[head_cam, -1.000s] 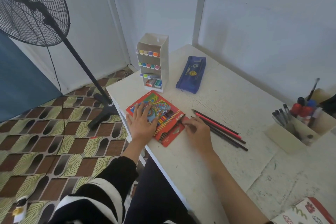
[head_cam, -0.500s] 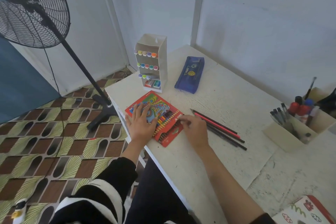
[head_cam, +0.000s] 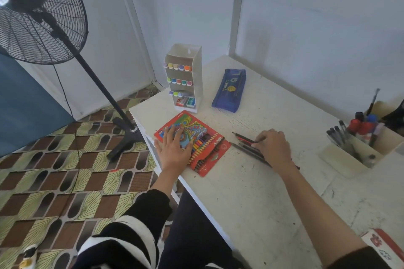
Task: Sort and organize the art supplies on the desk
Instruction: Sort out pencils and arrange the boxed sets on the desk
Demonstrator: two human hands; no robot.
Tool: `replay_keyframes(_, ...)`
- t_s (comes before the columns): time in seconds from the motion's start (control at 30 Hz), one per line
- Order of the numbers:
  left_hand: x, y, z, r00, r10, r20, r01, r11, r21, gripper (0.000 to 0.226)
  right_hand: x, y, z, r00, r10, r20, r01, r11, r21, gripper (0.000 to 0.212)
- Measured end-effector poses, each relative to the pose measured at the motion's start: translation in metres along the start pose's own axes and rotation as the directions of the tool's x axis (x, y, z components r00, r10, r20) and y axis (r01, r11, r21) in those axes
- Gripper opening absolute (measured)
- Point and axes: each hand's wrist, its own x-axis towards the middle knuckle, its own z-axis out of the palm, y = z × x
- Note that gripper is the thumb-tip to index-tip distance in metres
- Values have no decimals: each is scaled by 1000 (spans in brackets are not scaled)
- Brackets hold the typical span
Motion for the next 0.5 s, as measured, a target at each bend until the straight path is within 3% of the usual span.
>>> replay_keyframes(0.1,0,0,0,1000,-2,0,2,1000,2,56,4,-1,-8,999,-36,34,33,997,73,10)
replay_keyframes(0.2,0,0,1,1000,-6,0,6,1000,6,56,4,-10,-20,994,-93,-63,106,962,253,8)
replay_keyframes(0.33,0,-1,1,1000,-4,1,4,1000,8,56,0,-28,-36,986,-85,-144,146,856,495,32)
replay_keyframes(0.4,0,0,1,1000,-6,4,6,1000,8,56,-3,-32,-37,993,-22,-115,93,745,660,42)
replay_keyframes(0.5,1,0,0,1000,-13,11,13,1000,11,57,-11,-31,-34,992,107,-74,7,526,850,25)
